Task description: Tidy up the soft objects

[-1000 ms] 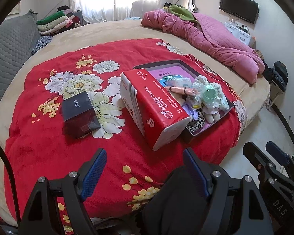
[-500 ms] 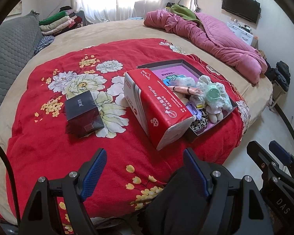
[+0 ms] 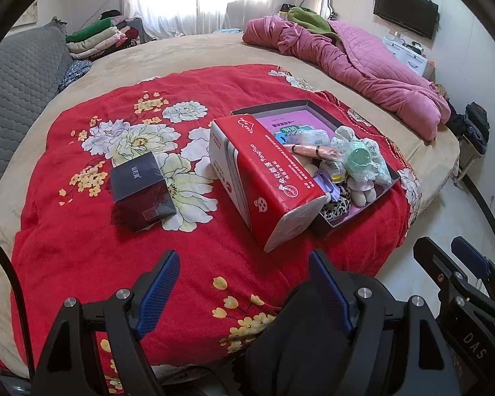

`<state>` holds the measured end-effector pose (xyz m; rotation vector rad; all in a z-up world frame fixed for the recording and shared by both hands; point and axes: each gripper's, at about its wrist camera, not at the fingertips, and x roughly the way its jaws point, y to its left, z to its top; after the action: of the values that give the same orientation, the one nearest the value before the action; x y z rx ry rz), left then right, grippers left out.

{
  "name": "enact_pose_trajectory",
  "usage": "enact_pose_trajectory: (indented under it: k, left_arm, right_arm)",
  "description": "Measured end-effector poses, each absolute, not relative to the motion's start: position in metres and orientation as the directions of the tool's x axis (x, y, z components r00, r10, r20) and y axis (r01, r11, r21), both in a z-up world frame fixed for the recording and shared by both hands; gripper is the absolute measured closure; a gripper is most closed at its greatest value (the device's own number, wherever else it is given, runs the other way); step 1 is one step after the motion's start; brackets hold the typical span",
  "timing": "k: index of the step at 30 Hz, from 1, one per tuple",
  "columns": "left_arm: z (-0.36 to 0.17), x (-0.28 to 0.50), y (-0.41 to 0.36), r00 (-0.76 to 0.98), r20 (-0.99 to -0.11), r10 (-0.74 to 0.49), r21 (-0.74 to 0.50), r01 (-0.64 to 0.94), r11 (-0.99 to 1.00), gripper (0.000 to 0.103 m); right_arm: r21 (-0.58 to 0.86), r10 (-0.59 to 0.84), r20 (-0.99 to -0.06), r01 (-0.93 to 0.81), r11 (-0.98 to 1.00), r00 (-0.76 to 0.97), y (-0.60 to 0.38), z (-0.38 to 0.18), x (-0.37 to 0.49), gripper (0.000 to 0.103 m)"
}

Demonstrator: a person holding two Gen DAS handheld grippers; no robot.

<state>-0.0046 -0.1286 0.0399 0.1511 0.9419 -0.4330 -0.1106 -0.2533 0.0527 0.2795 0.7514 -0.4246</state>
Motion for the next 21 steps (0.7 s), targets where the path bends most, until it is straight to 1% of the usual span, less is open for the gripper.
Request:
enact_pose_trajectory:
  k: [21]
  left_arm:
    - [0.0375, -0.0064, -0.1297, 0.509, -0.814, -0.28, -0.049, 0.42, 0.906, 0.024]
  right_arm:
    - [0.089, -0.27, -0.717, 0.469, 0.879, 0.642, -0.2543, 0.0498, -0.1089, 0.024]
